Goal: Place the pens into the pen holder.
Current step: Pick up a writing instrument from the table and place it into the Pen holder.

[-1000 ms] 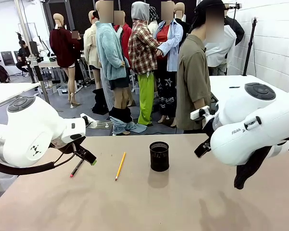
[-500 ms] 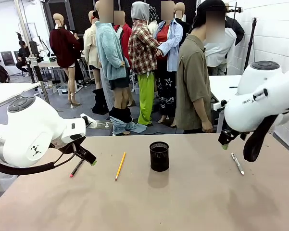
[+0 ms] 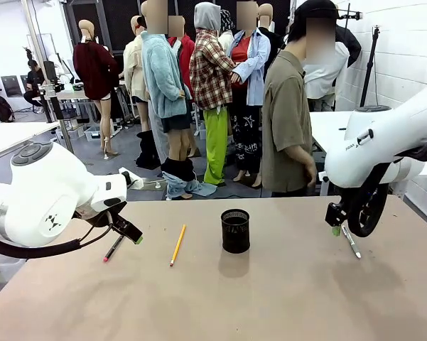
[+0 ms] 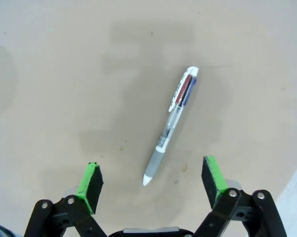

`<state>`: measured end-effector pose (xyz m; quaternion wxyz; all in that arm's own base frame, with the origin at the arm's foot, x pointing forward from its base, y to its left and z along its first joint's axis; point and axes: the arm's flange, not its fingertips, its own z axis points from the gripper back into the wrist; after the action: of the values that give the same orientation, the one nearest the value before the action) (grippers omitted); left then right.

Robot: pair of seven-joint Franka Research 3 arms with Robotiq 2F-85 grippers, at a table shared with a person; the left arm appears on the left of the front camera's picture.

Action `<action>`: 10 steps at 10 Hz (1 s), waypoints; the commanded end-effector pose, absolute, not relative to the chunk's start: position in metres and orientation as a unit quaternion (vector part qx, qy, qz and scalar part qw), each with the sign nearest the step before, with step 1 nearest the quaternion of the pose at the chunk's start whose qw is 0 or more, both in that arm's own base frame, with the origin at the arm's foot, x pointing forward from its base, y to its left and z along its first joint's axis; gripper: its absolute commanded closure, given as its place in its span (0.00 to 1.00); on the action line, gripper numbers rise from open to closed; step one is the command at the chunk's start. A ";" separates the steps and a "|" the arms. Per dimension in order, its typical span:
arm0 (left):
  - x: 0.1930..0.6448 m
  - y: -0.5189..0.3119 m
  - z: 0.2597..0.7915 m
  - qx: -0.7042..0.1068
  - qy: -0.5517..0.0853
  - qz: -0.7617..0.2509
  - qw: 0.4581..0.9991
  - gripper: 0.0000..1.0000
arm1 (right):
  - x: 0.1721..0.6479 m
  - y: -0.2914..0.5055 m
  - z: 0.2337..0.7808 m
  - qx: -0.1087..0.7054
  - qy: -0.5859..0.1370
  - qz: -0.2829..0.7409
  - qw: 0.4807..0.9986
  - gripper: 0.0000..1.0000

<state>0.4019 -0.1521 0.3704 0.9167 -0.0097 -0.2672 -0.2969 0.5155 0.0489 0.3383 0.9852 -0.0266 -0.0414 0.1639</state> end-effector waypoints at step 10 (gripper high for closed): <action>0.402 -0.151 0.371 -0.010 -0.268 -0.295 0.917 0.00 | 0.548 0.028 0.299 -0.012 0.004 0.124 0.992 0.95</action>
<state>0.4019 -0.1521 0.3704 0.9167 -0.0096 -0.2672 -0.2969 0.5435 0.0282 0.3019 0.9926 -0.0051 -0.0066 0.1211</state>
